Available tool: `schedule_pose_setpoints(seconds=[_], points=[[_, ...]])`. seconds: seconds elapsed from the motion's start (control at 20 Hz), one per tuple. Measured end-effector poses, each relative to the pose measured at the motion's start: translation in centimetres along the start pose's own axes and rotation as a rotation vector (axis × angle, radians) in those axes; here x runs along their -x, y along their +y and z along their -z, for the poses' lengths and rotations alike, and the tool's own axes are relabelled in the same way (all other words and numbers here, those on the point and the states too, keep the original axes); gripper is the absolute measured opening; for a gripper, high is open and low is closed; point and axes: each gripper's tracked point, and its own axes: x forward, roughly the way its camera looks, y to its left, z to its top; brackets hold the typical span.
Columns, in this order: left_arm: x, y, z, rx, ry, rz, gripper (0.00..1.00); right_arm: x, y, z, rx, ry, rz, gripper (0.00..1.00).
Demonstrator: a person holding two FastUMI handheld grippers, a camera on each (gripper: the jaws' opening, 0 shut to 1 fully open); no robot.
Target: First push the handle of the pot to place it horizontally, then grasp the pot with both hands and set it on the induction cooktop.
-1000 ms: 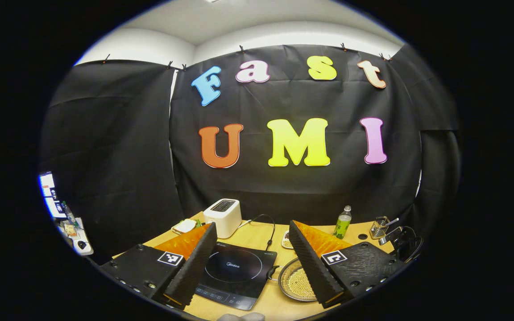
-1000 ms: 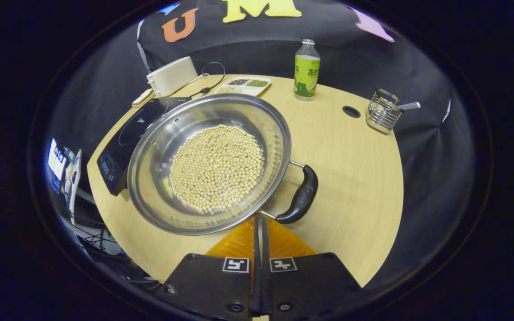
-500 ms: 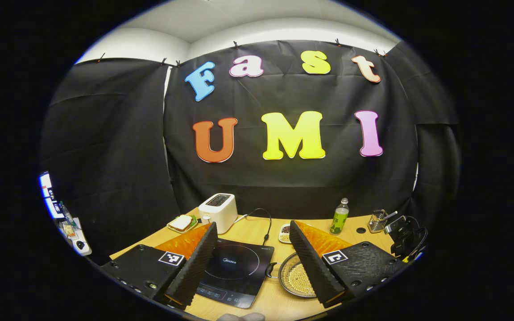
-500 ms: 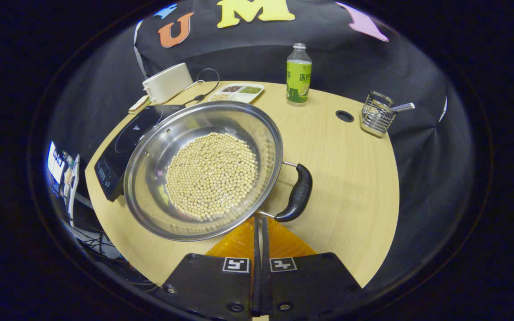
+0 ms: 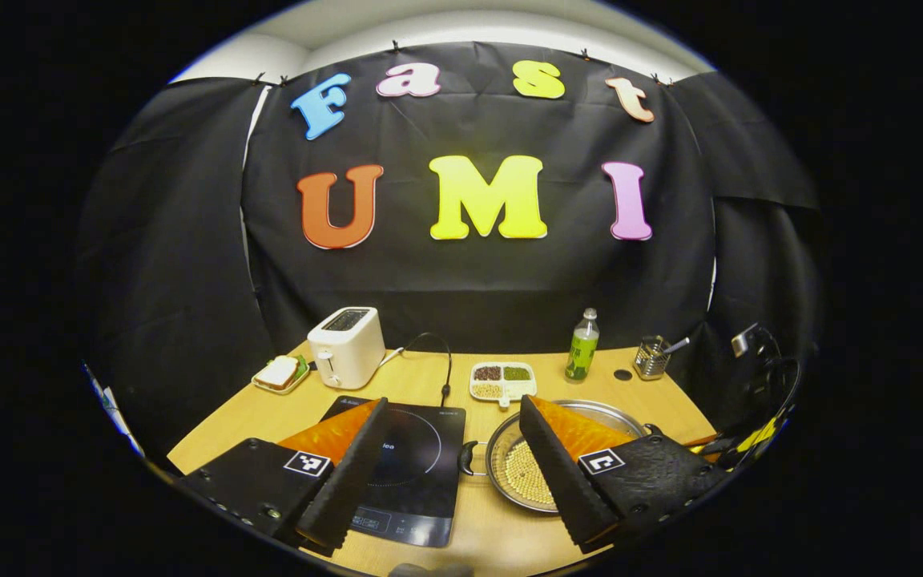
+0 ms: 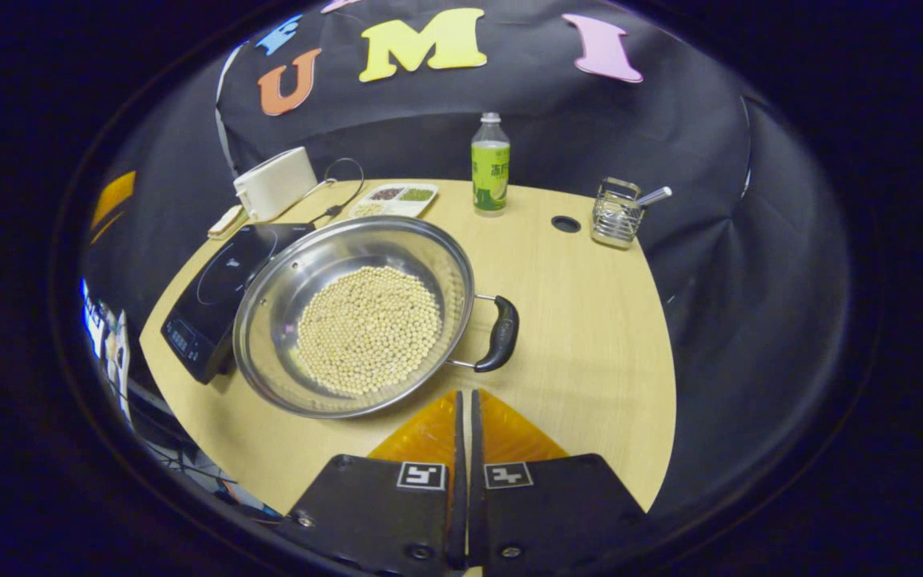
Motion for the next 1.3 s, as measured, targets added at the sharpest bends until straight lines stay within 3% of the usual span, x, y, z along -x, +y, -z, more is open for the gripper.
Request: schedule_pose_setpoints(seconds=[0.1, 0.3, 0.45, 1.3], points=[[-1.1, -0.2, 2.1, -0.022, 0.042, 0.032, 0.97, 0.8, 0.3, -0.1, -0.029, -0.016, 0.003, 0.13], [-3.4, -0.6, 6.3, -0.042, 0.138, 0.083, 0.97, 1.1, 0.5, -0.6, -0.075, -0.041, 0.01, 0.68], [-5.0, -0.9, 8.9, -0.039, 0.206, 0.101, 0.96, 0.7, 0.0, -1.3, -0.082, -0.048, 0.036, 0.82], [-12.7, -2.6, 17.2, -0.033, 0.452, 0.096, 0.97, -7.1, -1.6, -3.6, -0.08, 0.049, 0.037, 0.81]])
